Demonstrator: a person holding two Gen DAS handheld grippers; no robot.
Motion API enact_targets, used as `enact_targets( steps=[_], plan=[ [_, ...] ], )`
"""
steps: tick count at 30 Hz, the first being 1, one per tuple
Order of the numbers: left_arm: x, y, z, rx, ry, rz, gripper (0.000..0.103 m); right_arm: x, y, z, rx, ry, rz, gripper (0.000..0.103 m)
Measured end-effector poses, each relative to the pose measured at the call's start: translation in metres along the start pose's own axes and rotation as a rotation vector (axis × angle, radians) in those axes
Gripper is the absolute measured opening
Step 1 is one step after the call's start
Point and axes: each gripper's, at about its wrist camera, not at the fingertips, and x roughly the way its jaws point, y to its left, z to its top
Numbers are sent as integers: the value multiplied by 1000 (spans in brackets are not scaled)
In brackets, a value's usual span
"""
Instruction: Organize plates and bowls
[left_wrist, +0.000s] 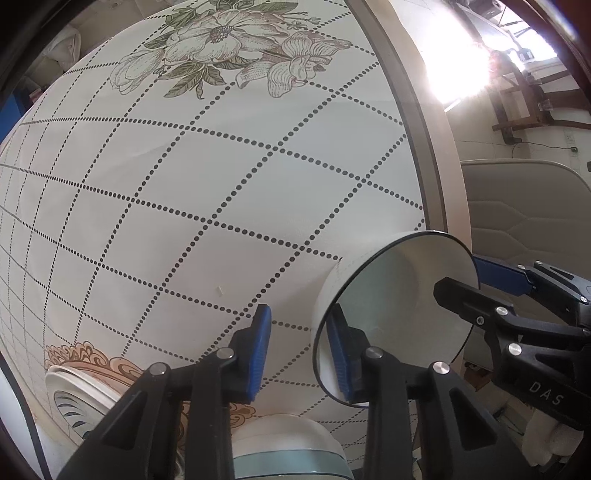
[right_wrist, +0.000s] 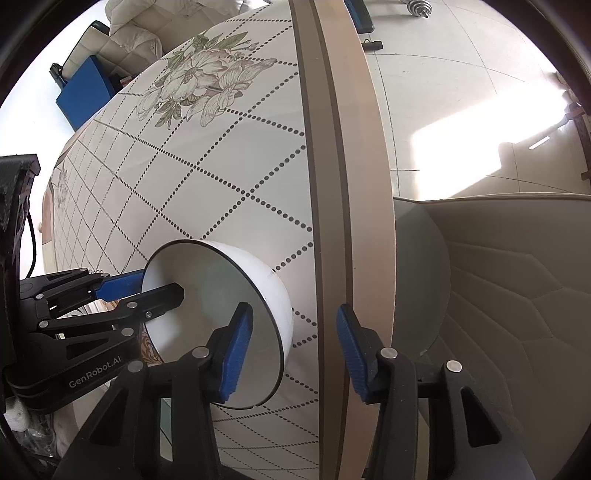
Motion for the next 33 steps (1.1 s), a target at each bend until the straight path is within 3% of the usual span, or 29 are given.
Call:
enact_targets(
  steps=[3,5,7,22,33],
  plan=[
    [-7,12,-4,3,0,-16,19,0,-3,0,12,5,30,31],
    [-9,9,-7,12,-3,-29,11,2,-3,-1,11,14,41,14],
    [-9,5,-8,25,-5,-21,7,3,-3,-2,9,19,48,11],
    [-19,1,-7,24,-36,6,5,4,5,-5,32,33,74,9],
    [-46,5,-14,30,-75,-3,5,-26,25,-2,3,11,73,9]
  ],
)
